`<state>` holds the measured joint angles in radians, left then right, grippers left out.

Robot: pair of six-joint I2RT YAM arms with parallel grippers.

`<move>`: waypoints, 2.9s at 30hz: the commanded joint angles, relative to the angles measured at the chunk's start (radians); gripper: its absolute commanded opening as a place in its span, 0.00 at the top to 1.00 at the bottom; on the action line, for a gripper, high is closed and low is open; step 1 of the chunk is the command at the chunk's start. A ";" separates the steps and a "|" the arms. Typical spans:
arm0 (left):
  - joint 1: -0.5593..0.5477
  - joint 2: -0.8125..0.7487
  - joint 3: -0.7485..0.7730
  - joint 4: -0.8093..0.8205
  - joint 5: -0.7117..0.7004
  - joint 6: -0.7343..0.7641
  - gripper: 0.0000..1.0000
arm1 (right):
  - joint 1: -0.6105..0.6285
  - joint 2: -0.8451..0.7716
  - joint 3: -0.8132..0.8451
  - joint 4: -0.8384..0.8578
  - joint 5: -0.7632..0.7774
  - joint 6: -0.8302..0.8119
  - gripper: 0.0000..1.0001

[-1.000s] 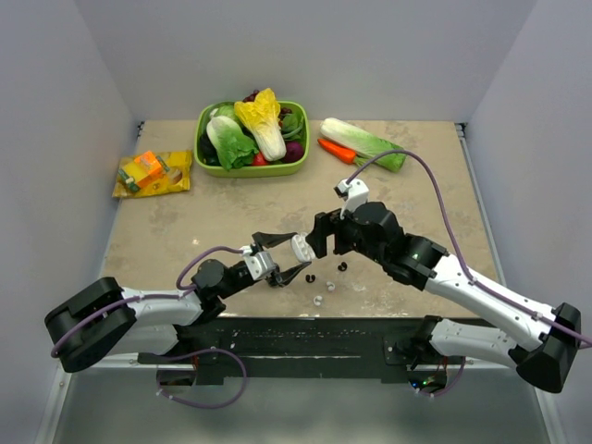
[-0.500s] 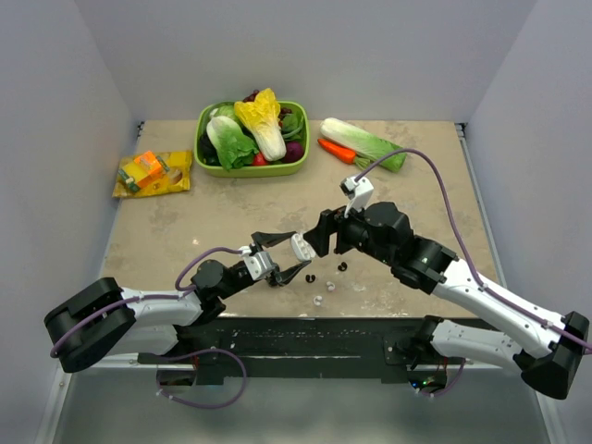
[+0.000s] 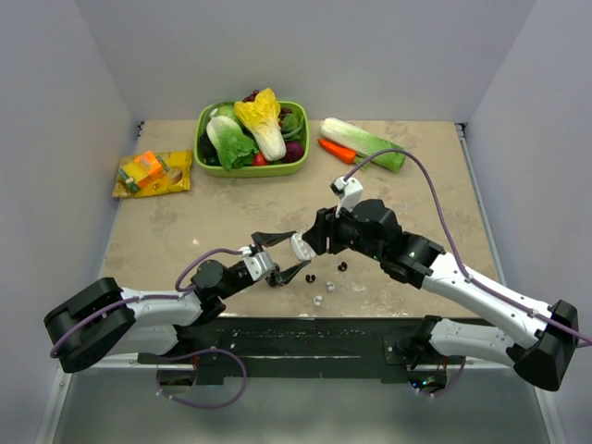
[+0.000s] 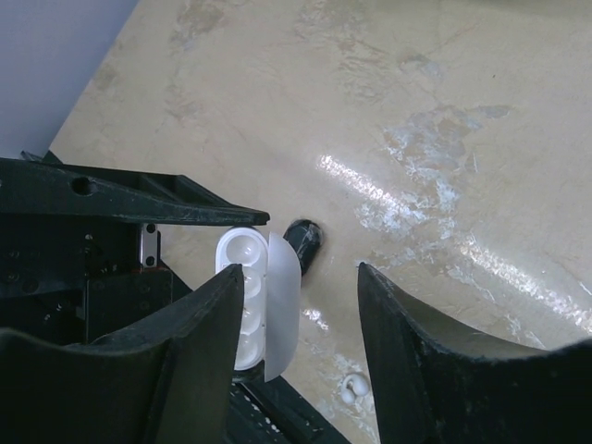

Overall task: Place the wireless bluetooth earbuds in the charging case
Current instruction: Adjust the charging case.

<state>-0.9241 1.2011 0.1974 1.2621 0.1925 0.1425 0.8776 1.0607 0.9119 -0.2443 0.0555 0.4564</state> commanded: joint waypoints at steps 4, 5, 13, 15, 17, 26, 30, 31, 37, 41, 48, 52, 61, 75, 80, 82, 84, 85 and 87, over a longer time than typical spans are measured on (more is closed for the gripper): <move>-0.005 -0.017 0.000 0.278 -0.004 0.020 1.00 | -0.011 0.007 -0.008 0.056 -0.032 0.008 0.49; -0.005 -0.017 0.000 0.280 -0.004 0.020 1.00 | -0.011 0.008 -0.010 0.057 -0.032 0.010 0.50; -0.005 -0.008 0.002 0.301 -0.011 0.019 1.00 | -0.012 0.024 -0.016 0.063 -0.052 0.004 0.55; -0.005 -0.008 0.002 0.304 -0.011 0.019 1.00 | -0.012 0.028 -0.018 0.065 -0.052 0.002 0.59; -0.005 -0.008 0.000 0.306 -0.010 0.017 1.00 | -0.014 0.030 -0.019 0.063 -0.052 0.002 0.62; -0.005 -0.006 -0.001 0.301 -0.016 0.011 1.00 | -0.015 0.009 -0.022 0.063 -0.052 -0.022 0.80; -0.005 0.005 0.008 0.264 -0.030 -0.004 0.93 | -0.015 -0.001 0.013 0.028 -0.005 -0.071 1.00; -0.005 0.006 0.011 0.252 -0.033 -0.012 0.88 | -0.015 -0.004 0.019 0.019 0.003 -0.097 1.00; -0.005 0.009 0.076 0.083 -0.076 -0.075 0.38 | -0.014 -0.050 0.068 -0.047 0.023 -0.197 1.00; -0.005 0.017 0.109 0.002 -0.163 -0.112 0.19 | -0.014 -0.062 0.094 -0.078 0.015 -0.231 1.00; -0.004 0.015 0.163 -0.079 -0.255 -0.135 0.00 | -0.012 -0.085 0.096 -0.085 0.023 -0.242 1.00; -0.002 -0.012 0.203 -0.171 -0.223 -0.193 0.00 | -0.011 -0.119 0.094 -0.060 0.079 -0.269 1.00; 0.019 -0.112 0.252 -0.501 0.018 -0.369 0.00 | 0.006 -0.144 0.129 -0.007 0.098 -0.450 1.00; 0.214 -0.100 0.307 -0.394 0.492 -0.439 0.06 | 0.368 -0.061 0.197 -0.182 0.556 -0.662 1.00; 0.214 -0.087 0.323 -0.380 0.507 -0.446 0.12 | 0.417 -0.038 0.163 -0.148 0.661 -0.670 1.00; 0.214 -0.081 0.326 -0.369 0.524 -0.455 0.13 | 0.425 -0.027 0.163 -0.138 0.679 -0.665 1.00; 0.214 -0.080 0.323 -0.368 0.536 -0.460 0.13 | 0.425 -0.022 0.163 -0.132 0.682 -0.668 1.00; 0.212 -0.080 0.318 -0.362 0.539 -0.462 0.13 | 0.425 -0.019 0.162 -0.128 0.676 -0.668 1.00; 0.212 -0.075 0.315 -0.349 0.548 -0.469 0.13 | 0.425 -0.018 0.163 -0.127 0.664 -0.667 1.00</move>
<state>-0.7155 1.1206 0.4858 0.8383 0.6891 -0.2977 1.2968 1.0485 1.0725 -0.4149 0.6708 -0.1955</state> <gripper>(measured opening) 0.871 0.052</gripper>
